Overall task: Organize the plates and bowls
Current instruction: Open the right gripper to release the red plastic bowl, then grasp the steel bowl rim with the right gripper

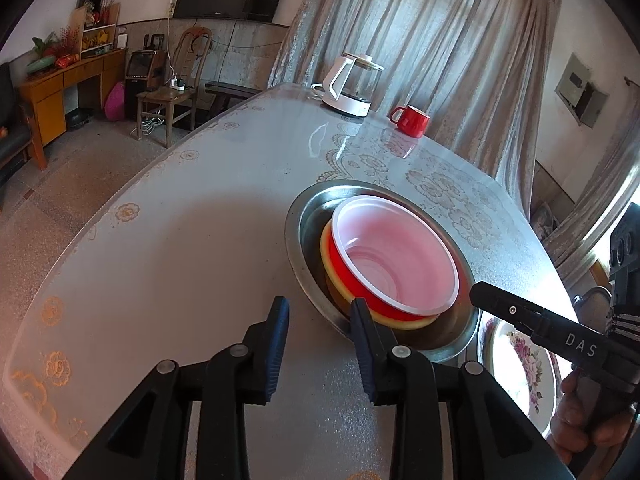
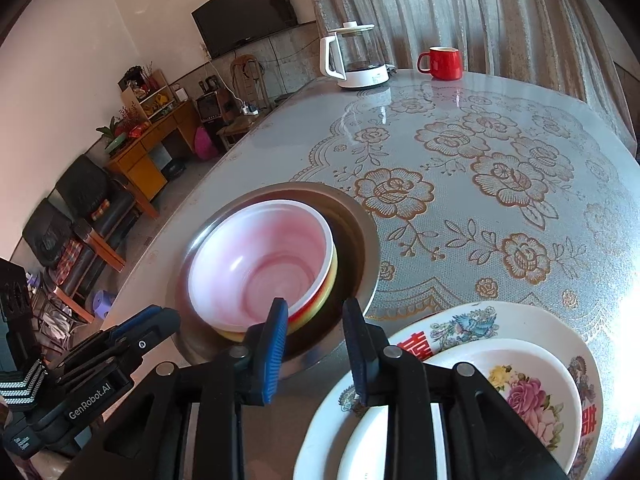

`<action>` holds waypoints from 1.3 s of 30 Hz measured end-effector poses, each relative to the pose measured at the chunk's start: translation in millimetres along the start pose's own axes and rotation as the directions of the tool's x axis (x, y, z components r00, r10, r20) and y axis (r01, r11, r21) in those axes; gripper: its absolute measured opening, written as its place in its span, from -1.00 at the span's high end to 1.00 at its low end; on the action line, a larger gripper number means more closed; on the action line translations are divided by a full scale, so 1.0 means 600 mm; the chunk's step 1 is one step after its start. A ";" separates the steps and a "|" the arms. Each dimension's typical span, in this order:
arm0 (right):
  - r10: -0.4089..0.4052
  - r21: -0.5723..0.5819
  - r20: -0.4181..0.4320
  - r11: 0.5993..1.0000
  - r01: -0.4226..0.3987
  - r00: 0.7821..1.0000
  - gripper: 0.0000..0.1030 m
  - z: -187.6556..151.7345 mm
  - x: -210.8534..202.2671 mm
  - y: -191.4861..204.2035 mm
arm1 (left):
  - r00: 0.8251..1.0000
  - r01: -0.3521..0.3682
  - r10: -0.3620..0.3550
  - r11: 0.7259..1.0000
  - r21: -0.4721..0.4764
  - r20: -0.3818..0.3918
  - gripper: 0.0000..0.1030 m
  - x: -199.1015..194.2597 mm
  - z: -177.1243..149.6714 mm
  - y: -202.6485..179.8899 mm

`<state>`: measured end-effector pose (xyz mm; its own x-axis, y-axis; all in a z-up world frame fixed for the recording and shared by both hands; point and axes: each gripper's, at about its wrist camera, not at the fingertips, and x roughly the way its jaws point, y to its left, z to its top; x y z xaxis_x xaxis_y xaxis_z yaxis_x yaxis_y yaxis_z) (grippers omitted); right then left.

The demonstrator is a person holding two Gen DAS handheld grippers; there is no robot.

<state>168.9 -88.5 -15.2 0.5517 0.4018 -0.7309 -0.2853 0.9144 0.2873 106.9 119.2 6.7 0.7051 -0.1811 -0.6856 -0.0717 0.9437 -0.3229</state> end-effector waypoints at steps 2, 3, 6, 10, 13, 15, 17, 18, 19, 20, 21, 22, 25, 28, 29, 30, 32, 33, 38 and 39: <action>0.014 0.028 0.002 1.000 -0.015 1.000 0.42 -0.002 -0.005 -0.011 | 1.000 0.007 -0.007 1.000 -0.018 -0.003 0.25 -0.001 -0.001 0.009; 0.029 0.048 0.004 0.998 -0.029 1.000 0.38 -0.004 -0.008 -0.019 | 1.000 0.008 -0.008 1.000 -0.026 -0.003 0.20 -0.003 -0.002 0.013; 0.057 0.106 0.014 0.993 -0.058 0.998 0.30 -0.008 -0.016 -0.042 | 1.000 -0.004 0.004 0.999 -0.044 -0.004 0.20 -0.005 -0.002 0.023; 0.076 0.172 0.036 0.982 -0.081 0.996 0.28 -0.010 -0.028 -0.073 | 1.000 -0.001 -0.001 0.997 -0.083 -0.020 0.23 -0.002 -0.001 0.041; 0.125 0.222 0.045 0.966 -0.132 0.991 0.28 -0.009 -0.031 -0.094 | 0.999 0.021 -0.023 0.996 -0.092 -0.024 0.20 0.003 -0.001 0.048; 0.157 0.239 0.049 0.957 -0.164 0.986 0.28 -0.006 -0.030 -0.100 | 1.000 0.015 -0.016 0.996 -0.089 -0.012 0.12 0.002 -0.001 0.051; 0.148 0.236 0.043 0.959 -0.154 0.988 0.28 0.000 -0.026 -0.101 | 1.000 -0.003 0.003 0.995 -0.096 -0.003 -0.09 0.004 0.002 0.056; 0.145 0.238 0.037 0.960 -0.150 0.989 0.28 0.002 -0.023 -0.101 | 1.000 0.010 -0.010 0.994 -0.113 0.002 -0.14 0.004 0.003 0.062; 0.139 0.237 0.031 0.961 -0.142 0.990 0.28 0.004 -0.020 -0.102 | 0.999 0.033 -0.033 0.991 -0.133 0.006 -0.15 0.005 0.004 0.068; 0.127 0.228 0.026 0.965 -0.129 0.992 0.29 0.006 -0.017 -0.100 | 0.999 0.049 -0.048 0.987 -0.152 0.010 -0.15 0.004 0.003 0.074; 0.110 0.212 0.022 0.971 -0.112 0.994 0.38 0.007 -0.014 -0.097 | 0.998 0.056 -0.054 0.985 -0.161 0.013 -0.15 0.005 0.005 0.077; 0.099 0.196 0.020 0.975 -0.101 0.995 0.43 0.010 -0.012 -0.093 | 0.998 0.058 -0.057 0.985 -0.164 0.012 -0.16 0.006 0.006 0.079; 0.101 0.179 0.010 0.979 -0.101 0.995 0.57 0.017 -0.003 -0.085 | 0.995 0.096 -0.096 0.980 -0.174 0.012 -0.16 0.009 0.012 0.082; 0.084 0.163 0.005 0.983 -0.083 0.996 0.59 0.024 0.006 -0.077 | 0.990 0.137 -0.137 0.974 -0.179 0.014 -0.15 0.009 0.018 0.081; 0.066 0.163 0.004 0.984 -0.066 0.998 0.59 0.027 0.010 -0.075 | 0.989 0.144 -0.145 0.974 -0.176 0.012 -0.15 0.010 0.021 0.081; 0.055 0.163 -0.001 0.985 -0.054 0.998 0.59 0.030 0.015 -0.075 | 0.989 0.146 -0.147 0.974 -0.172 0.010 -0.17 0.011 0.023 0.078; 0.056 0.175 -0.017 0.983 -0.052 0.998 0.59 0.035 0.025 -0.077 | 0.989 0.145 -0.147 0.977 -0.159 -0.002 -0.18 0.015 0.029 0.073; 0.062 0.180 -0.028 0.982 -0.056 0.998 0.59 0.036 0.031 -0.078 | 0.989 0.148 -0.151 0.977 -0.154 -0.009 -0.19 0.019 0.031 0.071; 0.020 0.174 -0.070 0.985 -0.007 0.997 0.48 0.042 0.054 -0.079 | 0.986 0.149 -0.159 0.976 -0.157 -0.049 -0.14 0.038 0.042 0.068; 0.025 0.180 -0.081 0.984 -0.010 0.996 0.48 0.043 0.059 -0.080 | 0.985 0.150 -0.161 0.976 -0.158 -0.058 -0.03 0.042 0.043 0.068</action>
<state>222.3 -117.1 -39.2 0.4796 0.4187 -0.7711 -0.1449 0.9045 0.4011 139.9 160.3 -6.9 0.6651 -0.3466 -0.6614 -0.0757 0.8499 -0.5215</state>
